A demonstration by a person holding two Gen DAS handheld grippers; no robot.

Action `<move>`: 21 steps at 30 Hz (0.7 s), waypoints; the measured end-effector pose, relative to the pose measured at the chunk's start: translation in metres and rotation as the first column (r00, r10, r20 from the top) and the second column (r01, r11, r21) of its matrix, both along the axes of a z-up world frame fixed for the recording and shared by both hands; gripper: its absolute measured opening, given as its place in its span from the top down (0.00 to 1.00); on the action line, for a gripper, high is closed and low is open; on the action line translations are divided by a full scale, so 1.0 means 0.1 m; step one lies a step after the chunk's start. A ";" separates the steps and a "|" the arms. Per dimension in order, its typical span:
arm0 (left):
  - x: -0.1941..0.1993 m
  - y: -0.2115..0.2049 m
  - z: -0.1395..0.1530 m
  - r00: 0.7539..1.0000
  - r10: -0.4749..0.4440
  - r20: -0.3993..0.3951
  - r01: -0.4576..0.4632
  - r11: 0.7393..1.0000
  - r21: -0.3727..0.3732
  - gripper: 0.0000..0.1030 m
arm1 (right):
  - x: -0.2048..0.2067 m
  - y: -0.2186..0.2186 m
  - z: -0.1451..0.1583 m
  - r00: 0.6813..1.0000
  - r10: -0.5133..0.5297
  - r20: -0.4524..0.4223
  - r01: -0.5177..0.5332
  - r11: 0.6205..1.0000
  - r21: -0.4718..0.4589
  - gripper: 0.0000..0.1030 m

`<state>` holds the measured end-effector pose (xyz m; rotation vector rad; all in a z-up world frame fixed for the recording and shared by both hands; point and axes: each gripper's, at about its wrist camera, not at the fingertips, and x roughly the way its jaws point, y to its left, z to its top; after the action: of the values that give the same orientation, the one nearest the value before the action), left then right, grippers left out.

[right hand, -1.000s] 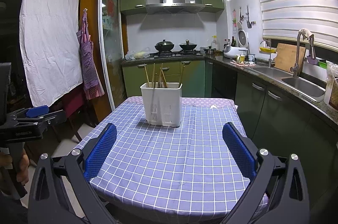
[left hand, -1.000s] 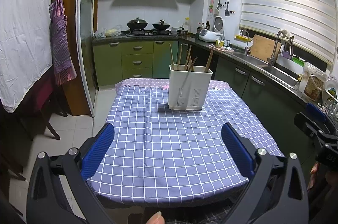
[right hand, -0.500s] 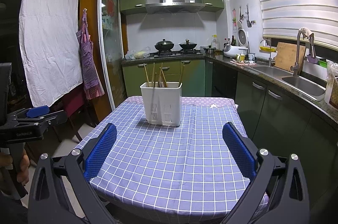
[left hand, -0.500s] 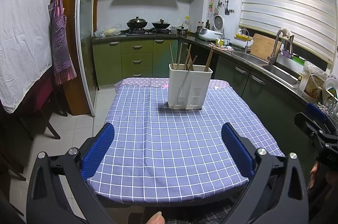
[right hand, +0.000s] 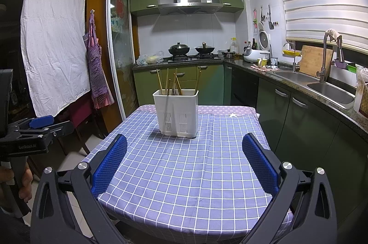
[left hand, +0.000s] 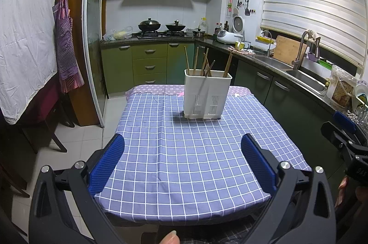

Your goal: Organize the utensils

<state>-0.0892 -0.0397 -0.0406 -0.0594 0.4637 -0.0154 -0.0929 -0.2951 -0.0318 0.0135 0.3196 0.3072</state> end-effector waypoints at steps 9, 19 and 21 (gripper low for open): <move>0.00 0.02 0.00 1.000 0.002 -0.001 -0.002 1.000 0.001 0.06 | 0.00 0.01 0.00 1.000 0.000 0.000 0.000 1.000 0.000 0.04; 0.03 0.05 -0.01 1.000 0.005 -0.005 -0.005 1.000 0.001 0.06 | 0.00 0.04 -0.02 1.000 0.001 -0.003 -0.001 1.000 -0.002 0.04; 0.02 0.05 -0.01 1.000 0.008 -0.004 -0.008 1.000 -0.001 0.06 | -0.01 0.06 -0.04 1.000 0.004 -0.005 -0.004 1.000 -0.003 0.04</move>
<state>-0.0869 -0.0345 -0.0417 -0.0624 0.4678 -0.0077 -0.0938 -0.2887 -0.0356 0.0103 0.3248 0.3104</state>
